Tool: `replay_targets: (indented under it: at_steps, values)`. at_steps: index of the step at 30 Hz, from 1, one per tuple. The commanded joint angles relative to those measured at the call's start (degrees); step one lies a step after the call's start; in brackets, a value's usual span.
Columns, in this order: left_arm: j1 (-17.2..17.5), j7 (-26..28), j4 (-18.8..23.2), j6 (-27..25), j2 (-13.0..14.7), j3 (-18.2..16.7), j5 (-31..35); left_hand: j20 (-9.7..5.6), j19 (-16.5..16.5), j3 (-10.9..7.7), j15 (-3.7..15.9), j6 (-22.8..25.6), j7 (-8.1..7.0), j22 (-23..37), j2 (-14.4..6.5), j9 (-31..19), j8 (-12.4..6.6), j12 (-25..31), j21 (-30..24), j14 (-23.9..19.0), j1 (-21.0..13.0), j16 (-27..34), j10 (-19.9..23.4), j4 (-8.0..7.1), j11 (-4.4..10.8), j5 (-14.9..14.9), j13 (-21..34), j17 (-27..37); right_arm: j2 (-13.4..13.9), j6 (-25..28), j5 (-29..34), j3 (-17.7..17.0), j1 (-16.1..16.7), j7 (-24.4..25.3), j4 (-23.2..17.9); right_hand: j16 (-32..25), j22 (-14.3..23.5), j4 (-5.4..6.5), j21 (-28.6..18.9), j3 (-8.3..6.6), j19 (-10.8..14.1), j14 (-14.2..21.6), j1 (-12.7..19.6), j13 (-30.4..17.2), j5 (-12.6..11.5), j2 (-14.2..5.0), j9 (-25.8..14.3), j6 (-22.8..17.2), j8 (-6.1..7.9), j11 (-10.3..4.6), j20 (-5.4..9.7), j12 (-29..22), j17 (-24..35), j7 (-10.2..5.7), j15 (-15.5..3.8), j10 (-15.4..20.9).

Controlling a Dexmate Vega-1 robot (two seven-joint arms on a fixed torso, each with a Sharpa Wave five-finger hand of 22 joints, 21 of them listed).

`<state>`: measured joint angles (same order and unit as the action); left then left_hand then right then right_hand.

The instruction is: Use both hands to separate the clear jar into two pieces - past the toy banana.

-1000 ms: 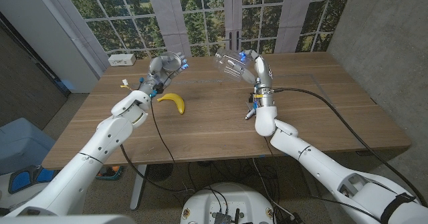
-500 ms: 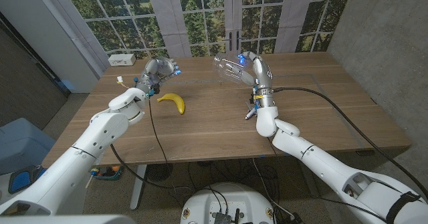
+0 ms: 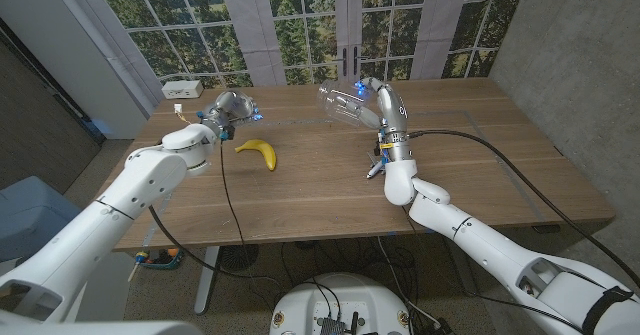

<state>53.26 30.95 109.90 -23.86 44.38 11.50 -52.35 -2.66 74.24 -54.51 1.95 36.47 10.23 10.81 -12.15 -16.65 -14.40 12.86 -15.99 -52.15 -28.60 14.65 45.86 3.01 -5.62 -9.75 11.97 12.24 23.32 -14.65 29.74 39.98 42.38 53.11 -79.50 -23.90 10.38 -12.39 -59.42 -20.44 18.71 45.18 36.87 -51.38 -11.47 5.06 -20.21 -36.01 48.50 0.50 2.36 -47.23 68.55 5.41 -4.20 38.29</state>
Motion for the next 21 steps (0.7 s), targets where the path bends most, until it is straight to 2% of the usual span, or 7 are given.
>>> replay_targets:
  at_steps: [1,4,13,21]
  values:
    - [-3.8,10.2,4.4,-17.3,4.1,2.0,2.5,0.22,0.8,-0.26,2.30,0.4,1.82,0.3,0.0,-0.1,-0.14,0.0,-0.4,-2.8,-0.5,0.3,0.1,-0.46,-0.06,-0.4,0.0,0.0,0.6,-0.7,0.1,0.1,0.3,0.1,-0.7,-0.1,0.2,4.03,-0.5,-5.77,0.3,0.8,14.2,-0.6,-0.5,-13.71,-8.7,-8.6,3.49,-11.98,3.38,-0.4,0.1,-7.99,-8.43,12.4]
    - [-5.0,9.4,5.0,-21.2,5.9,2.9,3.1,0.25,0.7,-0.25,2.34,0.4,1.81,0.3,0.1,-0.2,-0.08,0.0,-0.4,-2.7,-0.5,0.2,0.0,-0.59,-0.06,-0.4,0.0,0.0,0.8,-0.5,0.7,0.3,0.3,0.0,-0.9,-0.1,0.2,4.10,-0.5,-5.75,0.3,0.7,14.1,-0.7,-0.4,-13.69,-8.8,-8.5,3.47,-12.10,3.42,-0.4,0.1,-7.98,-8.34,12.3]
    - [-10.2,6.0,5.8,-34.1,9.4,6.0,3.9,-0.25,1.1,-0.24,2.43,0.7,1.95,0.4,0.2,-0.2,0.10,0.1,-0.7,-3.7,-0.2,0.4,0.7,-1.29,-1.62,-0.4,-0.1,-0.1,1.7,3.0,5.5,2.1,-0.1,-0.2,-1.6,-0.1,0.1,3.98,-0.6,-5.84,0.3,0.8,14.2,-0.8,-0.4,-13.67,-8.7,-8.6,3.38,-12.08,3.44,-0.4,0.1,-8.08,-8.47,12.4]
    - [-14.5,0.1,5.4,-40.9,11.1,9.7,5.9,-0.77,1.2,-0.18,2.96,0.9,1.99,0.4,0.3,-0.2,0.25,-0.3,-0.8,-3.9,0.0,0.3,0.1,-1.66,-1.74,-0.4,-0.1,-0.1,2.5,6.5,7.5,3.9,-0.5,-2.4,-1.7,-0.1,0.1,4.00,-0.8,-5.91,0.4,0.8,14.2,-0.7,-0.4,-13.70,-8.6,-8.6,3.33,-12.17,3.50,-0.3,0.1,-8.16,-8.49,12.2]
